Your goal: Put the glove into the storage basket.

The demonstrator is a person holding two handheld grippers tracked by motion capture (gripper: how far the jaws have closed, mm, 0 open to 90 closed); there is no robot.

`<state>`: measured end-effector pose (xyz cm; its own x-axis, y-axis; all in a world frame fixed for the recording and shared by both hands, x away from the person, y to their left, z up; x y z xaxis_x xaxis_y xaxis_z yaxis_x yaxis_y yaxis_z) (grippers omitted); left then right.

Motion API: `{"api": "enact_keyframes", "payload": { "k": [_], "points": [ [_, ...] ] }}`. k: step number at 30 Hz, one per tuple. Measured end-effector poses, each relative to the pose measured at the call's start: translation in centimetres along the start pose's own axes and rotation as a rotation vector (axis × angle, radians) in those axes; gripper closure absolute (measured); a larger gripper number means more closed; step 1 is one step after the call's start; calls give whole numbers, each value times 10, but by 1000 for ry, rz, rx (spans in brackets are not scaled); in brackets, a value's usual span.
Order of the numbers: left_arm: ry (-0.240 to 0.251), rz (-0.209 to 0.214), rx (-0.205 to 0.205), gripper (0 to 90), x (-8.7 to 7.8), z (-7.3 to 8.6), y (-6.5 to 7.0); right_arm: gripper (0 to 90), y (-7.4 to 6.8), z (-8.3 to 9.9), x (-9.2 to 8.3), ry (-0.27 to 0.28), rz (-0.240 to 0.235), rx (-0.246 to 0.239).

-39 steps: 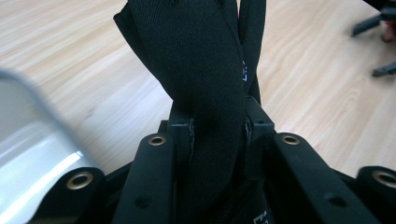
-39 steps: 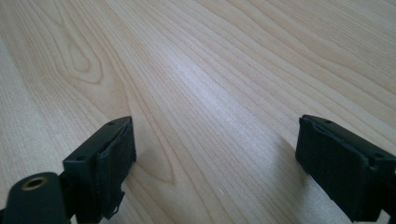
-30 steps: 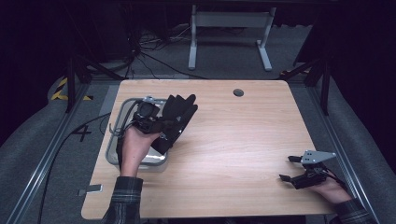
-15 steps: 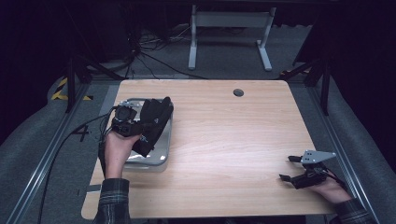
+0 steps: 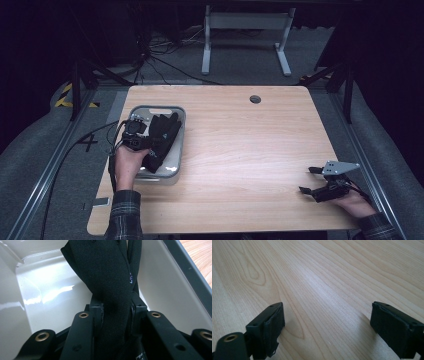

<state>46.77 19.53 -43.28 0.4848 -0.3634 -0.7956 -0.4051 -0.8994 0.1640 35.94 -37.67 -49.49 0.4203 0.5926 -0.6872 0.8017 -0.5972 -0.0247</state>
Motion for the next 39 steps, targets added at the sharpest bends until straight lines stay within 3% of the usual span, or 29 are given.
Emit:
{"api": "enact_keyframes", "payload": {
  "k": [10,14,19,23,27,29,34,36,37,38,39],
  "points": [
    [-42,-37,2,688,13,1,-8,127,0,0,0,0,0,0],
    [-45,-72,-4,548,13,1,-11,127,0,0,0,0,0,0],
    [10,-105,-5,307,4,-3,-10,128,0,0,0,1,2,1],
    [46,-96,18,240,-4,-8,-1,128,1,0,0,1,2,-3],
    [73,-60,61,200,-9,-15,23,127,1,0,0,1,2,-3],
    [77,-53,71,190,-9,-17,29,127,1,0,0,1,2,-3],
    [123,19,118,176,-12,-26,66,127,1,0,0,1,0,-4],
    [131,29,129,170,-11,-28,73,127,1,0,0,1,0,-4],
    [140,55,145,169,-10,-30,86,127,1,0,0,1,0,-5],
    [140,55,145,168,-10,-30,86,127,1,0,0,1,0,-5],
    [154,91,156,168,-8,-31,98,127,1,0,0,1,0,-4]
  ]
}}
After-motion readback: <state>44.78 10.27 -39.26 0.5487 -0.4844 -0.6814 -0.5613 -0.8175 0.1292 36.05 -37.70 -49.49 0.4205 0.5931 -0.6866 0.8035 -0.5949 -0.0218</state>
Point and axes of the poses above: each handheld gripper's, and its own axes: x roughly forward along the jaws, z roughly out of its underside, y roughly to its right, the point moved 4 cm from there along x, roughly forward along the jaws, and after that the axes turned 4 degrees about -z, right-handed, at the moved point
